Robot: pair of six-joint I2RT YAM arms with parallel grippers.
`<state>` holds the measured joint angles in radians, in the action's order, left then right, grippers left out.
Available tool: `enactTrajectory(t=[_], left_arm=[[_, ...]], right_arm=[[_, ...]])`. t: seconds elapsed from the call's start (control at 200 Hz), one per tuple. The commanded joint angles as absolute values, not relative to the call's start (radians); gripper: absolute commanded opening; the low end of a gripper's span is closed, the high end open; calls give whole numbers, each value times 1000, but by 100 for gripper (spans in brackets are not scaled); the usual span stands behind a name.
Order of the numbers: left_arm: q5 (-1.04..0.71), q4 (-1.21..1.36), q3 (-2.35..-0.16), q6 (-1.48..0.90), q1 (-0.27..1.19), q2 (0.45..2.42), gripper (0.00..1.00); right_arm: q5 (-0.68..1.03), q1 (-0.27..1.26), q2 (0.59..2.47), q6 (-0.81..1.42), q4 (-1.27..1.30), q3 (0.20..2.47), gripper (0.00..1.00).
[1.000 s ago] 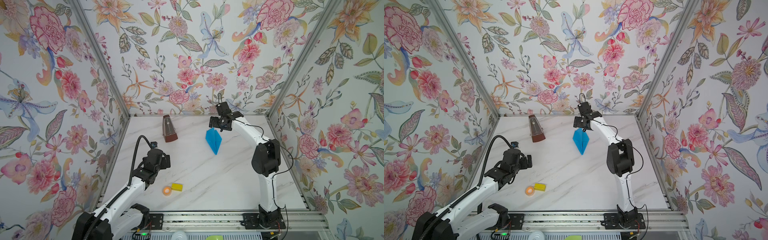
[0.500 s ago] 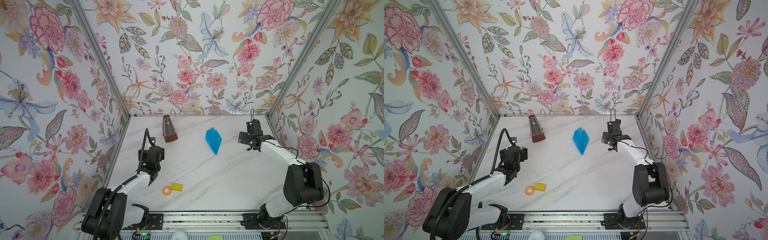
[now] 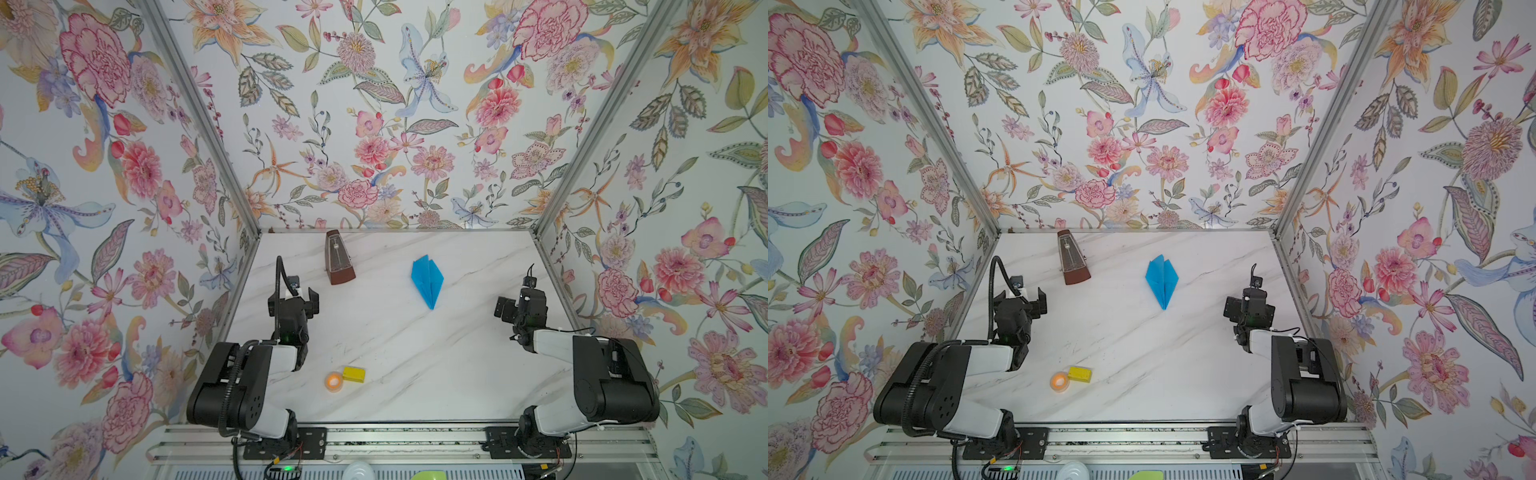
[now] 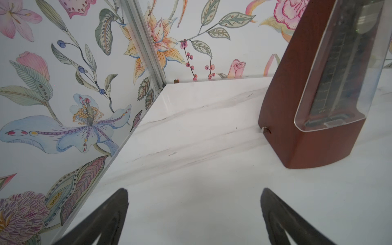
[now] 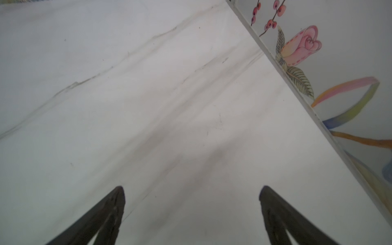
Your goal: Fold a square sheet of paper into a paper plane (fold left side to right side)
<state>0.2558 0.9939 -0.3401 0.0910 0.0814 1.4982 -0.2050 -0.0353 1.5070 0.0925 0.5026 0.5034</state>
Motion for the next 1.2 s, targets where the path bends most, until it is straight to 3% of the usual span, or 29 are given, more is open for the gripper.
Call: enactTrajectory(t=[0.0, 0.22, 0.285, 0.575, 1.196], left_arm=[[98, 1215, -284, 47, 26, 1571, 99], [94, 1178, -291, 46, 25, 1576, 99], [94, 1175, -291, 45, 23, 1572, 99], [97, 1189, -285, 48, 28, 1572, 99], [96, 1188, -285, 48, 28, 1572, 99]], right_arm=[[-135, -44, 1506, 75, 757, 458, 99], [-125, -64, 1564, 91, 1130, 297, 99], [-160, -55, 1535, 96, 1043, 311, 99], [-327, -20, 1556, 107, 1148, 281, 99], [-301, -34, 1552, 120, 1118, 290, 99]])
